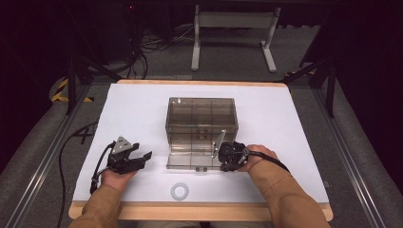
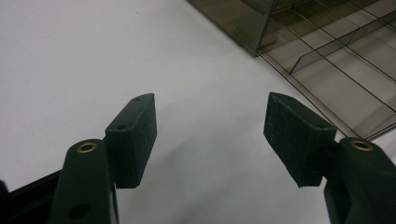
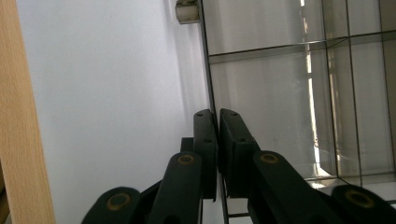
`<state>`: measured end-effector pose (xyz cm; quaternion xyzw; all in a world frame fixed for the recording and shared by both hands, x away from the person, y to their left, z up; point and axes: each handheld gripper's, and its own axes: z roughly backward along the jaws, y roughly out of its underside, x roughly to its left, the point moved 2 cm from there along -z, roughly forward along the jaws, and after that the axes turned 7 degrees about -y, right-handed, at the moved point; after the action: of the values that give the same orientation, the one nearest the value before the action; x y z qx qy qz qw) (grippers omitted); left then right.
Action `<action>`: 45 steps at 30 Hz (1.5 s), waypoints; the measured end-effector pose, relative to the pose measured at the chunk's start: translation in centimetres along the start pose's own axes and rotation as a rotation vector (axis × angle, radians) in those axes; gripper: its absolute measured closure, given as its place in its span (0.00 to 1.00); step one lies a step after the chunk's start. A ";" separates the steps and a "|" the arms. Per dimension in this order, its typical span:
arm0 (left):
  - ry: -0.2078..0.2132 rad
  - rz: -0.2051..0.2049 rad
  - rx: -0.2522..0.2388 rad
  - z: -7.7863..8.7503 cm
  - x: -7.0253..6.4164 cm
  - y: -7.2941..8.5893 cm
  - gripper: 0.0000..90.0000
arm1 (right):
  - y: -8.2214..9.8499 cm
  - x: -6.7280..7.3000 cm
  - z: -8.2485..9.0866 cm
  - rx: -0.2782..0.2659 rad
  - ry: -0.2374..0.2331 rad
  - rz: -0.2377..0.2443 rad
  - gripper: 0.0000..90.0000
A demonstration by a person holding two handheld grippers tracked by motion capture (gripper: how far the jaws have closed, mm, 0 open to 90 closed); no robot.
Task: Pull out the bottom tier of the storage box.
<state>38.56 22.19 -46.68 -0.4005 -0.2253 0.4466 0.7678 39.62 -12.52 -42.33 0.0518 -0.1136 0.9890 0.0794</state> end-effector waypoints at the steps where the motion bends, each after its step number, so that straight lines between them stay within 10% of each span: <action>1: 0.000 0.000 0.000 0.0 0.0 0.0 0.39 | 0.0 -0.1 0.0 0.001 0.005 0.004 0.95; 18: -0.001 0.000 0.000 0.0 0.0 0.0 0.39 | 0.1 -0.1 0.0 0.003 0.007 -0.007 0.92; 45: 0.000 0.000 0.000 0.0 0.0 0.0 0.39 | -2.1 1.9 3.0 -0.191 0.075 -0.023 0.77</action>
<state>38.56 22.17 -46.69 -0.4007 -0.2252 0.4465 0.7677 38.34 -10.94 -38.77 0.0083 -0.2036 0.9740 0.0993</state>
